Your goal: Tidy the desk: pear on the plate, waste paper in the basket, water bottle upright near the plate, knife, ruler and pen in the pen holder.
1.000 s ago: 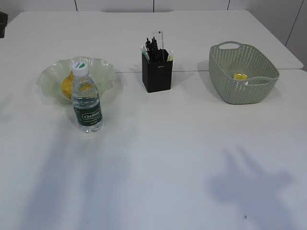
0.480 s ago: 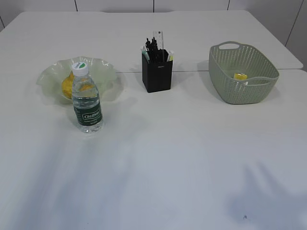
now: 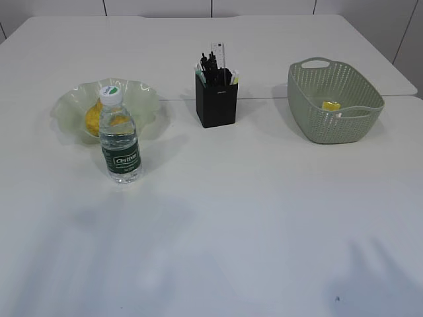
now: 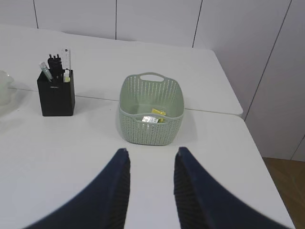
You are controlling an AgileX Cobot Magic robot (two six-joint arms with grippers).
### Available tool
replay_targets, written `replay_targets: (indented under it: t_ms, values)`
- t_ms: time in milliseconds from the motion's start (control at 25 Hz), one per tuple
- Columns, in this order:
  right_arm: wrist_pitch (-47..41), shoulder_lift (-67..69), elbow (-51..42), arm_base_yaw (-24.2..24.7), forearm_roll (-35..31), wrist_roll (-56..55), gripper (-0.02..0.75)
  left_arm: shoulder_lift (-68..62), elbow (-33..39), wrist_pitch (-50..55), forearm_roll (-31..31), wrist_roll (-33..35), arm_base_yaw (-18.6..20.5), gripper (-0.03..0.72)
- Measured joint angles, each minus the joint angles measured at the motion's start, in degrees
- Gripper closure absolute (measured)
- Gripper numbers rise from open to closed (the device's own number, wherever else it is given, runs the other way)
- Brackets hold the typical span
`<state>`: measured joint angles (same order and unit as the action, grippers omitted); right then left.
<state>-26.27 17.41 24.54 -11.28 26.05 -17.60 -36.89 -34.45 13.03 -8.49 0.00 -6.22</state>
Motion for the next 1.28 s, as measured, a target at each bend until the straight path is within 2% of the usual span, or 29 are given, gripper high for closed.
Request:
replay_targets:
  t_ms: [680, 880, 1120, 1280]
  values:
    - [-8.2, -7.78, 0.0, 0.0, -5.18, 5.85, 0.498, 28.81, 0.0, 31.23, 5.33, 0.0, 0.0, 0.366]
    - [-10.84, -10.76, 0.0, 0.0, -10.97, 11.94, 0.498, 33.74, 0.0, 38.52, 7.43, 0.0, 0.0, 0.365]
    - [-13.69, -11.69, 0.0, 0.0, -13.7, 14.07, 0.498, 36.52, -0.1, 47.01, 8.49, 0.0, -0.1, 0.366]
    - [-15.04, -12.4, 0.0, -0.08, -16.81, 17.14, 0.498, 36.52, -0.1, 50.41, 11.61, 2.46, -0.1, 0.365]
